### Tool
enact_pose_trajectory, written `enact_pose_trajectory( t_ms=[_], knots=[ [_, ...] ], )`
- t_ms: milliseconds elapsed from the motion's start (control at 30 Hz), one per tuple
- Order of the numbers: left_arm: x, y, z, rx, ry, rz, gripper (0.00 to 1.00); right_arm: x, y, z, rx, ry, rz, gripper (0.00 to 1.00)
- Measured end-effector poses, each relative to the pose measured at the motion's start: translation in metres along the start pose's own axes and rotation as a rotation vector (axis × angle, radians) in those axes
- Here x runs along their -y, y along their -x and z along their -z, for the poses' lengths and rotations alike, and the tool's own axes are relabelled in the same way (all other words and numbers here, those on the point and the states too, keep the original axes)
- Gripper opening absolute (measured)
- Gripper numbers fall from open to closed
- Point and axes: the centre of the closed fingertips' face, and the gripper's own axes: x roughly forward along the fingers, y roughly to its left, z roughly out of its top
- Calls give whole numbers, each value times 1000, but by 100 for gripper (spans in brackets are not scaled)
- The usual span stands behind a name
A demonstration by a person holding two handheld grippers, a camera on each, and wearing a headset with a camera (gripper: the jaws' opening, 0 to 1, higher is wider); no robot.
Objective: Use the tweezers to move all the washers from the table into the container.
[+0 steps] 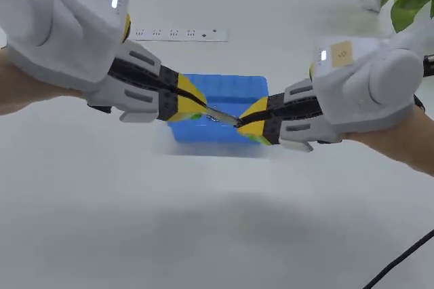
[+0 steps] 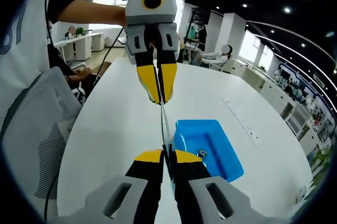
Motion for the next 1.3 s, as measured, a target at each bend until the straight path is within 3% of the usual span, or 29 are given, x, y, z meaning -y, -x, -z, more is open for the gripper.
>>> enact_pose_trajectory(
  t_ms=[200,300,500,700,933,1167,1300],
  knots=[
    [17,0,10,-4,23,-6,5,-16,-3,4,-48,13,-35,7],
    [25,-7,19,12,73,-14,5,-25,-8,15,-93,18,-69,7],
    [35,-22,42,-11,115,2,5,-36,-17,35,-166,9,-114,7],
    [38,-37,67,-76,119,38,5,-38,-26,51,-208,18,-138,7],
    [29,-55,94,-122,132,43,5,-29,-42,72,-227,-16,-124,7],
    [28,-67,115,-201,114,40,5,-28,-49,81,-253,-19,-125,7],
    [28,-71,120,-219,130,41,5,-29,-52,86,-274,-5,-131,7]
  ],
)
